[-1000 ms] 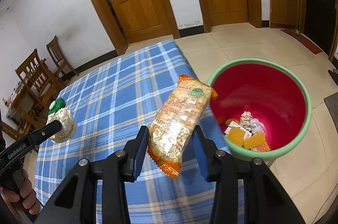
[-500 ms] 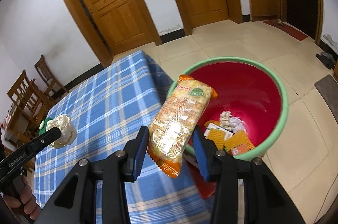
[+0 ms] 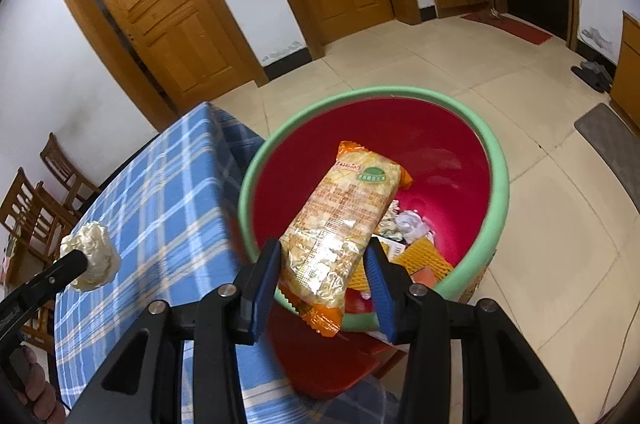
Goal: Collect trash
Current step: 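Open the right tool to drop the snack bag while the left tool drops the paper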
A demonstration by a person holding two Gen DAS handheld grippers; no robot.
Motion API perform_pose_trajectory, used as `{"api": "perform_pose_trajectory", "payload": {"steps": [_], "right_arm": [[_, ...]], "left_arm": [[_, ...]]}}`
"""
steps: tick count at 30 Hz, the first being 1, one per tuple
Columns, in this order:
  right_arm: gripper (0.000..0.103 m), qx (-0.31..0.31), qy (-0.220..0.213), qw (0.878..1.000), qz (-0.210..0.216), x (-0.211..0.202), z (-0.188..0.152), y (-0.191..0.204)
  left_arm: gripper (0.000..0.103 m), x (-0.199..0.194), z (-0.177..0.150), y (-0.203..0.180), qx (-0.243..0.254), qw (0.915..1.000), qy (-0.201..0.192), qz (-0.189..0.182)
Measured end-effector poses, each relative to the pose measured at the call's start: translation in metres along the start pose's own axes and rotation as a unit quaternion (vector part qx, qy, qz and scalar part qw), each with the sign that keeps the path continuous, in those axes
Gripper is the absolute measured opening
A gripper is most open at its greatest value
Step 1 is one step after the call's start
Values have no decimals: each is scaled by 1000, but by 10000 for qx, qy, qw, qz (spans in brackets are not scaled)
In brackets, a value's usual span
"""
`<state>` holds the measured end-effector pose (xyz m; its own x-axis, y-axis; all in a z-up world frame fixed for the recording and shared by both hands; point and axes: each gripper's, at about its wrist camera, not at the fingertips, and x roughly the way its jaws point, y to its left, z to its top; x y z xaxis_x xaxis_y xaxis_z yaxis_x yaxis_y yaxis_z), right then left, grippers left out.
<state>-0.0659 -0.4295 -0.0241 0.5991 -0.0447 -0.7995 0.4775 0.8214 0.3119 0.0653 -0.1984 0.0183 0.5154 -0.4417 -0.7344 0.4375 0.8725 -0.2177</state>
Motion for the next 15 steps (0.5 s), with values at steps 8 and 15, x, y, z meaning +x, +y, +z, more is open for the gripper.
{"api": "perform_pose_trajectory", "payload": {"steps": [8, 15], "right_arm": [[48, 184, -30, 9998, -68, 6, 3, -17], [48, 310, -140, 9994, -86, -2, 4, -28]], "left_arm": [[43, 17, 6, -19, 200, 9996, 130, -119], [43, 28, 11, -38, 416, 9987, 198, -208]]}}
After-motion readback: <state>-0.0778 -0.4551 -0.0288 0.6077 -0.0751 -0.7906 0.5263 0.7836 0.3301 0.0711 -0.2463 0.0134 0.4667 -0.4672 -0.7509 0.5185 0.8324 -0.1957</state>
